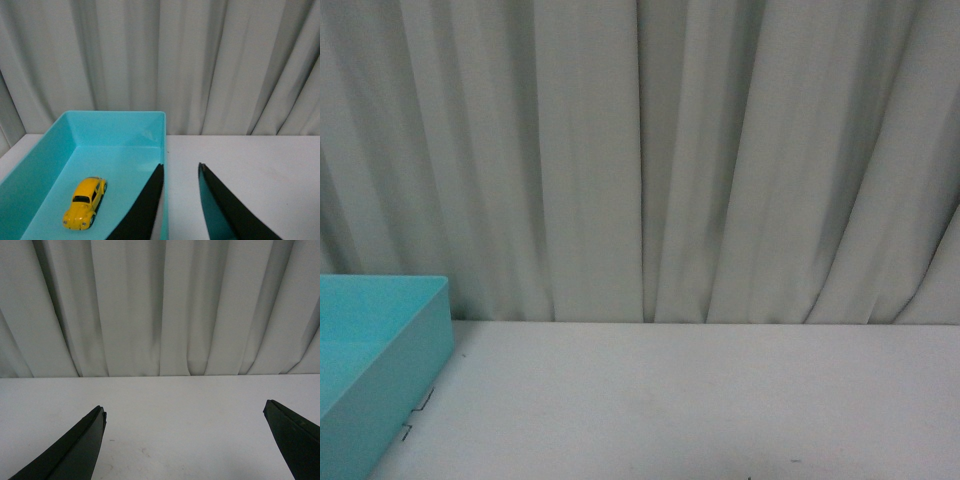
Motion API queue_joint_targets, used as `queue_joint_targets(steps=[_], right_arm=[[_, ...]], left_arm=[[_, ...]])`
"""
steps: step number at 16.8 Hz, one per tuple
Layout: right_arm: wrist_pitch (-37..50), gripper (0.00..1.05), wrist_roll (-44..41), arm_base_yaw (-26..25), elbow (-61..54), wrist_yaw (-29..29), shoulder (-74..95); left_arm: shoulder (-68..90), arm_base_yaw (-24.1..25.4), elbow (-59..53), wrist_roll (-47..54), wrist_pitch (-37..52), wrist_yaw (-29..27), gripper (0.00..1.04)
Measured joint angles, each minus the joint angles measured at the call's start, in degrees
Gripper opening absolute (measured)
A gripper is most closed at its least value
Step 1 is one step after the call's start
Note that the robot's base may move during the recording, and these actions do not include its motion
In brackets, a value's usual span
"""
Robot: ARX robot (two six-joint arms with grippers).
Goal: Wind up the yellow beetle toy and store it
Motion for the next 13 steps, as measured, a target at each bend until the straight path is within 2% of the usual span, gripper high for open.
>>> queue_joint_targets(steps=[1,3,9,10,13], right_arm=[[0.0,0.98,0.02,0.0,0.0,0.0,0.0],[0.0,0.98,0.0,0.0,0.0,0.0,0.0],[0.0,0.98,0.0,0.0,0.0,0.0,0.0],[0.0,0.98,0.0,0.0,0.0,0.02,0.0],[0.0,0.98,0.02,0.0,0.0,0.02,0.0]], left_arm=[[0.0,0.0,0.0,0.0,0.0,0.0,0.37],[0.0,0.0,0.0,0.0,0.02,0.0,0.54],[0.02,0.0,0.0,0.0,0.0,0.0,0.68],[0.02,0.0,0.0,0.0,0.02,0.0,0.73],[0.02,0.0,0.0,0.0,0.0,0.0,0.98]])
